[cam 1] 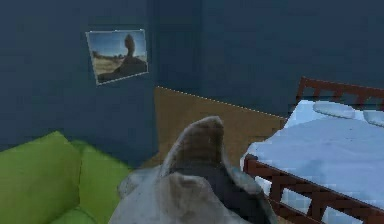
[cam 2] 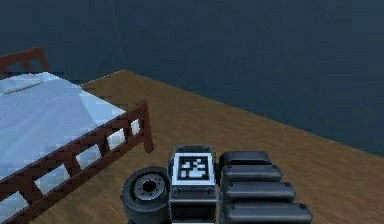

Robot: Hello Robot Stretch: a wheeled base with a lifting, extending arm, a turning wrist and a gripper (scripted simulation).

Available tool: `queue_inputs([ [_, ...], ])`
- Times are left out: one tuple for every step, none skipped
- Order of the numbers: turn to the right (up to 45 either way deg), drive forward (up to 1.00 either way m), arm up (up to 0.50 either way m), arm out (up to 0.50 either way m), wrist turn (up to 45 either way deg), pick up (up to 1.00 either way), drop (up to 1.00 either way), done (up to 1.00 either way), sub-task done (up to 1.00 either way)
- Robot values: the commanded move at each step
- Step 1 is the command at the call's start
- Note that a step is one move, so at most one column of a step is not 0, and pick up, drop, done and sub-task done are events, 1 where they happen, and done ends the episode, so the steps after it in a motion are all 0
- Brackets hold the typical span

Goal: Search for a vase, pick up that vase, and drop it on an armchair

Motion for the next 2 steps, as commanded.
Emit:
queue_inputs([
  [36.0, 0.0, 0.0, 0.0, 0.0, 0.0, 0.0, 0.0, 0.0],
  [3.0, 0.0, 0.0, 0.0, 0.0, 0.0, 0.0, 0.0, 0.0],
])
